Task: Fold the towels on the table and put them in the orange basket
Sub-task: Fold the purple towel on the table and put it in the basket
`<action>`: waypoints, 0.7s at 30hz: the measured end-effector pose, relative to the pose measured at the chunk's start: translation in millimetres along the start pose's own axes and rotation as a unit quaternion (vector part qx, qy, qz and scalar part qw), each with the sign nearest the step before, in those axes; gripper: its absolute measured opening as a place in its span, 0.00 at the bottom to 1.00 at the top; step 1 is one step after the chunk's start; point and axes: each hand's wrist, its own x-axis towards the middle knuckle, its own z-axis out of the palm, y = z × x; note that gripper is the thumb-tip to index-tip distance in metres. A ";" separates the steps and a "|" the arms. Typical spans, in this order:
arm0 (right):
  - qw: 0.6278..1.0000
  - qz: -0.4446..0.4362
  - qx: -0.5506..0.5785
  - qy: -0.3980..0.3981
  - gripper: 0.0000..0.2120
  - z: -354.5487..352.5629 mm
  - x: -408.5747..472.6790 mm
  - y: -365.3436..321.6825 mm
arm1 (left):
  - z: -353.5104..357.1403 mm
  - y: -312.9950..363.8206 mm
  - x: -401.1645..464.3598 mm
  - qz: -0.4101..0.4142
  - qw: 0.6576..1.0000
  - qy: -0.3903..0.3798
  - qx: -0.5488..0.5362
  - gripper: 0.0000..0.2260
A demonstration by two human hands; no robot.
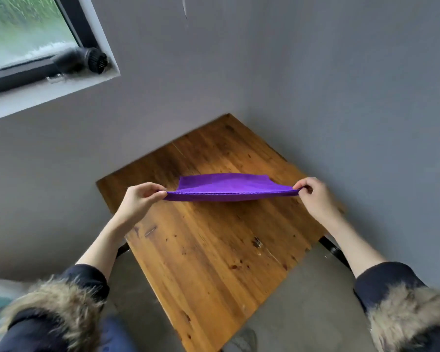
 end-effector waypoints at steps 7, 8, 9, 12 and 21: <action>0.970 0.148 -0.041 -0.188 0.14 29.9 -79.8 84.1 | 54.6 -100.4 -84.8 -0.163 0.980 -0.115 0.014 0.04; 0.957 0.176 -0.043 -0.227 0.14 30.2 -87.2 91.8 | 58.8 -109.1 -94.3 -0.183 0.973 -0.139 0.011 0.05; 0.945 0.200 -0.046 -0.256 0.13 30.4 -92.4 97.9 | 61.9 -115.8 -101.2 -0.199 0.966 -0.163 0.010 0.06; 0.931 0.232 -0.047 -0.278 0.13 31.1 -101.1 107.6 | 66.9 -123.3 -108.8 -0.235 0.952 -0.198 -0.009 0.06; 0.945 0.276 0.117 -0.129 0.13 47.9 -53.2 108.3 | 68.2 -98.7 -47.6 -0.161 0.980 -0.108 -0.046 0.05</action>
